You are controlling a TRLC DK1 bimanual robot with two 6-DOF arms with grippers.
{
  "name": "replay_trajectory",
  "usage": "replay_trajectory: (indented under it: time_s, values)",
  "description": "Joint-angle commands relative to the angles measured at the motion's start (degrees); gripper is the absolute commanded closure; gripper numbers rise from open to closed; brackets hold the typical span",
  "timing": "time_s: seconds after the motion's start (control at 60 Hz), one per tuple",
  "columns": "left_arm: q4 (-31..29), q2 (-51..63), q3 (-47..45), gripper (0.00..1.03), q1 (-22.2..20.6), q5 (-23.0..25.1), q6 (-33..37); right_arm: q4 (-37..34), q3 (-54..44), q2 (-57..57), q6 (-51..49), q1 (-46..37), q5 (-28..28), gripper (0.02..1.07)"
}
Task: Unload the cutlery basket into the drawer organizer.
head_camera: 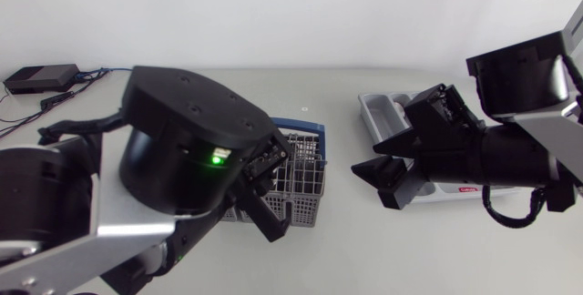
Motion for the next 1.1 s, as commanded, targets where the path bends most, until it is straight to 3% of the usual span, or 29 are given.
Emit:
replay_trajectory:
  time_s: [0.0, 0.233, 0.3, 0.433, 0.767, 1.083]
  values:
    - [0.7, 1.0, -1.3, 0.87, -1.4, -1.4, 0.0, 0.5, -1.6, 0.8, -0.6, 0.2, 0.1, 0.31]
    - [0.7, 3.2, -1.2, 0.87, -1.5, -1.4, -0.7, 0.4, -2.1, 0.7, -0.6, -0.1, -0.1, 0.31]
    - [-0.4, 3.5, -0.6, 0.87, -0.7, -1.0, -4.0, 0.6, -2.2, 0.7, -0.6, -0.1, -0.2, 0.31]
    - [-5.2, 2.7, 2.0, 0.88, 3.2, 4.8, -11.7, 0.6, -2.4, 0.9, -0.7, -0.3, -0.3, 0.31]
    - [-8.0, -0.1, 3.1, 0.87, 4.9, 10.3, -14.5, 1.1, -1.9, 2.1, -0.7, 0.3, -1.1, 0.31]
    - [-7.6, -0.2, 3.2, 0.87, 4.5, 11.7, -15.4, 0.7, -2.3, 0.2, -3.5, 8.9, -2.4, 0.31]
